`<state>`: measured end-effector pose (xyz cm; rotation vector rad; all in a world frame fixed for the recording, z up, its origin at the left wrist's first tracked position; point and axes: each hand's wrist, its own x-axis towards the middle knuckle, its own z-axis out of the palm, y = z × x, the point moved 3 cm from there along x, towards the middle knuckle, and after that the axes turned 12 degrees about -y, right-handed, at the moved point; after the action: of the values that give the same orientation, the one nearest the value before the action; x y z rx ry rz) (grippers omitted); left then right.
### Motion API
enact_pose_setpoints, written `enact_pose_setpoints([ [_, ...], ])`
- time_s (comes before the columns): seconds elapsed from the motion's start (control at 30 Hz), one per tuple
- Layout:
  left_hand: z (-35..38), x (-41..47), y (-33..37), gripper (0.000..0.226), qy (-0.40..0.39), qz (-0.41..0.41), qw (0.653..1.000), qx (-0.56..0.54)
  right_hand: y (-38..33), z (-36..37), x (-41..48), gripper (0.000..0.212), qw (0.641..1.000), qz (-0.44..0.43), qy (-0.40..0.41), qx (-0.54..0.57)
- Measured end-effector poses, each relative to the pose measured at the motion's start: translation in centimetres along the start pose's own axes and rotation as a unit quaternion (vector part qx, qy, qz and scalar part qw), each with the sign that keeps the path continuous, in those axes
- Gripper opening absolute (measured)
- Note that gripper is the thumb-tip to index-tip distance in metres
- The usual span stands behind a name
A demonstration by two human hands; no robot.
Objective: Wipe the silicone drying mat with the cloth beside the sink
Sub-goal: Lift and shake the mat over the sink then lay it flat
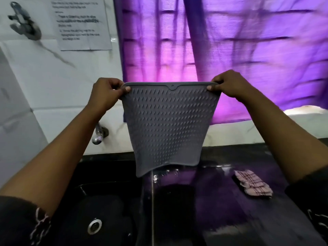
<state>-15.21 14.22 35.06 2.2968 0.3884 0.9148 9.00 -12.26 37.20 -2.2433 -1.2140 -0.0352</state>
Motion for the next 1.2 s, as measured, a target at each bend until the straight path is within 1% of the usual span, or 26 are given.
enact_pose_setpoints([
  [0.1,2.1,-1.8,1.8,0.012,-0.028,0.002,0.999,-0.031,1.8,-1.4,-3.6,0.018,0.999,0.005,-0.035,0.001],
  [0.23,4.2,-4.6,3.9,0.015,-0.067,0.003,0.996,-0.065,4.0,-3.6,-7.8,0.010,0.994,-0.009,-0.105,0.026],
  [0.33,5.2,-6.6,5.4,0.011,-0.099,0.002,0.992,-0.082,5.3,-5.3,-10.2,0.007,0.989,-0.023,-0.143,0.042],
  [0.43,6.1,-7.4,6.1,0.010,-0.122,-0.012,0.988,-0.096,6.5,-6.4,-10.9,0.016,0.979,-0.025,-0.190,0.062],
  [0.53,7.9,-6.9,5.3,0.009,-0.136,-0.050,0.984,-0.108,8.1,-5.7,-10.1,0.024,0.971,-0.008,-0.221,0.087],
  [0.6,10.1,-6.3,3.3,0.011,-0.157,-0.089,0.977,-0.111,9.8,-3.9,-9.1,0.021,0.967,0.013,-0.238,0.090],
  [0.7,14.4,-5.5,-1.2,0.016,-0.199,-0.161,0.962,-0.101,13.6,0.8,-7.0,0.007,0.961,0.056,-0.257,0.085],
  [0.77,17.6,-5.2,-4.8,0.017,-0.226,-0.209,0.947,-0.089,16.2,4.7,-5.3,0.008,0.957,0.084,-0.269,0.073],
  [0.87,21.8,-4.8,-10.5,0.016,-0.241,-0.271,0.930,-0.063,19.7,11.1,-2.5,0.015,0.950,0.103,-0.294,0.021],
  [0.93,24.2,-4.2,-13.8,0.014,-0.233,-0.293,0.927,-0.031,21.8,15.4,-0.8,0.018,0.946,0.131,-0.298,-0.001],
  [1.0,26.0,-3.5,-16.3,0.014,-0.225,-0.307,0.925,-0.004,23.7,18.9,0.6,0.021,0.946,0.167,-0.277,-0.003],
  [1.07,27.5,-2.7,-18.3,0.016,-0.236,-0.320,0.917,0.026,25.2,21.5,2.2,0.025,0.946,0.193,-0.259,-0.008],
  [1.2,29.5,-1.8,-21.3,0.015,-0.259,-0.341,0.894,0.131,26.7,25.2,4.7,0.019,0.945,0.202,-0.256,-0.038],
])
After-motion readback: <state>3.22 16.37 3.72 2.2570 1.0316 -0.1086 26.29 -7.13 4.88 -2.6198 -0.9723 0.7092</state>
